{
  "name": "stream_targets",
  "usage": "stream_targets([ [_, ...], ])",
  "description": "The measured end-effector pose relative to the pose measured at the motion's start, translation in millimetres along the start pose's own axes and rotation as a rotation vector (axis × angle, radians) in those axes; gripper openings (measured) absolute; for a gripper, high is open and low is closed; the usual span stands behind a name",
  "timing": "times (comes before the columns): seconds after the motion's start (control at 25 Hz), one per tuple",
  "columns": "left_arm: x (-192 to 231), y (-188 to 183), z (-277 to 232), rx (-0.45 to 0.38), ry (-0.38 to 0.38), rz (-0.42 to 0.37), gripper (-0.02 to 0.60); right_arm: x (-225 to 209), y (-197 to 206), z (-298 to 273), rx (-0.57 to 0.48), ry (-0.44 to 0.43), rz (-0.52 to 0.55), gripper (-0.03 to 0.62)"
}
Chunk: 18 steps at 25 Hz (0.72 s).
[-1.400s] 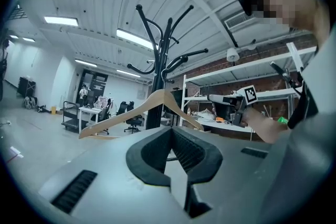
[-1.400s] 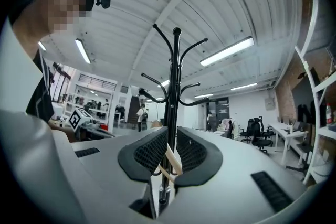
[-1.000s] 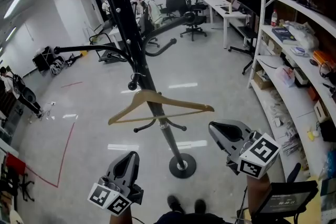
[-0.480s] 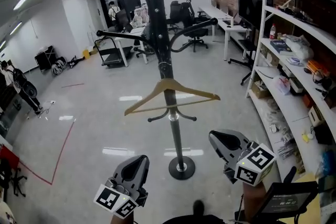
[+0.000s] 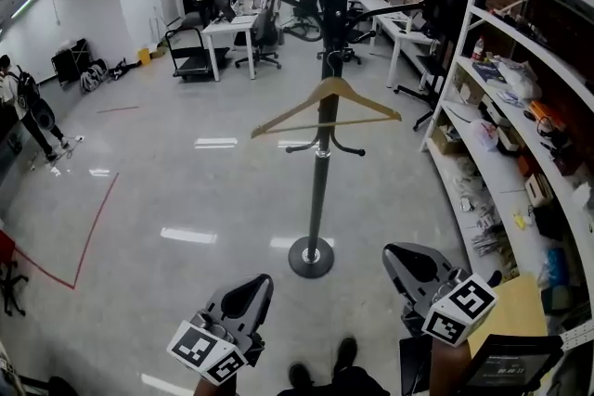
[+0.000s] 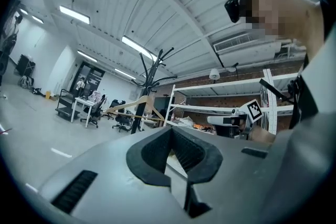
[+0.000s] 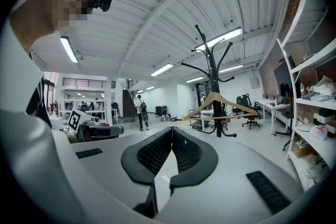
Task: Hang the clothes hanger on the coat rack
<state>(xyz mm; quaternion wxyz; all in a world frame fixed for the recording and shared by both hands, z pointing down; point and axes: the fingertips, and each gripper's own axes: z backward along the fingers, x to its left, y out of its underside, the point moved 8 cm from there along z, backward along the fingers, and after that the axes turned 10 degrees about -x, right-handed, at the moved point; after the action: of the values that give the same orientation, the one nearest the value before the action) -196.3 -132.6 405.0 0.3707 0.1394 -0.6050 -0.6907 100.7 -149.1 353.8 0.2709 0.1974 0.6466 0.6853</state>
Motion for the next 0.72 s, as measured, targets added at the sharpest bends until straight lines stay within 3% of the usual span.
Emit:
stream_targets([
  [0.24, -43, -8, 29, 0.007, 0.102, -0.008, 0.0, 32, -11, 41, -0.005, -0.015, 0.036, 0.008],
  [0.56, -148, -2, 48, 0.045, 0.166, -0.046, -0.002, 51, -14, 139, -0.038, -0.044, 0.016, 0.008],
  [0.72, -199, 13, 63, 0.082, 0.141, -0.067, -0.001, 59, -4, 196, -0.027, -0.051, -0.016, 0.008],
])
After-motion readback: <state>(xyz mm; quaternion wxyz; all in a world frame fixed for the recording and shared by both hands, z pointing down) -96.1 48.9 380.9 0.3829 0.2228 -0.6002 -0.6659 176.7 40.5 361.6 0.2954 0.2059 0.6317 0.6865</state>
